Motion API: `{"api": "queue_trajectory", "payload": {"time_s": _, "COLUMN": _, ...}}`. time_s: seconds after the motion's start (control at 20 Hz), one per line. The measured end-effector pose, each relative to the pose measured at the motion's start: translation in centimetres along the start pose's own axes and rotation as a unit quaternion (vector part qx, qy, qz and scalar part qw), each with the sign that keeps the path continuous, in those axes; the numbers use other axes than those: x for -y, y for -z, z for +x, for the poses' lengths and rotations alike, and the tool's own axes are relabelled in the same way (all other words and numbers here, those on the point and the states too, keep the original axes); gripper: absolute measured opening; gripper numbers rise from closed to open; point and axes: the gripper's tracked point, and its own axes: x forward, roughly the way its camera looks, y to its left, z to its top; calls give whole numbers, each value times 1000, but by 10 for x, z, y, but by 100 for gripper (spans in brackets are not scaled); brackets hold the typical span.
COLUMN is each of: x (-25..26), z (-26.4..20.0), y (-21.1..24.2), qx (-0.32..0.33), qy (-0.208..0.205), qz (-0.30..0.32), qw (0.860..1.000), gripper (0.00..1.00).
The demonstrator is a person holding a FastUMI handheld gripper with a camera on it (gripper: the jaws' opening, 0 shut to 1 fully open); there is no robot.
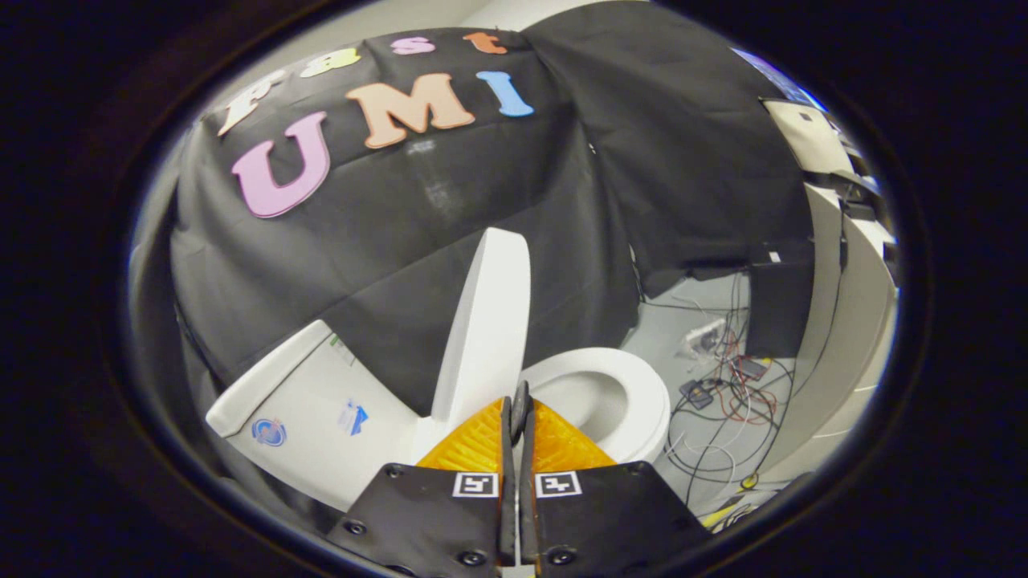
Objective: Open the toilet lid.
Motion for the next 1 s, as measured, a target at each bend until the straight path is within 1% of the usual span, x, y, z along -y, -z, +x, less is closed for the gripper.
{"api": "queue_trajectory", "payload": {"time_s": 0.15, "x": -20, "z": -8, "y": -4, "qx": 7, "qy": -16, "qz": -23, "qw": 1000, "gripper": 3}}
{"api": "queue_trajectory", "payload": {"time_s": 0.35, "x": -54, "z": -16, "y": -9, "qx": 13, "qy": -42, "qz": -70, "qw": 997, "gripper": 3}}
{"api": "queue_trajectory", "payload": {"time_s": 0.6, "x": -105, "z": -27, "y": -9, "qx": 20, "qy": -85, "qz": -128, "qw": 988, "gripper": 3}}
{"api": "queue_trajectory", "payload": {"time_s": 0.7, "x": -118, "z": -32, "y": -7, "qx": 22, "qy": -97, "qz": -133, "qw": 986, "gripper": 3}}
{"api": "queue_trajectory", "payload": {"time_s": 0.85, "x": -138, "z": -35, "y": -1, "qx": 23, "qy": -116, "qz": -116, "qw": 986, "gripper": 3}}
{"api": "queue_trajectory", "payload": {"time_s": 1.0, "x": -157, "z": -36, "y": 2, "qx": 22, "qy": -136, "qz": -125, "qw": 983, "gripper": 3}}
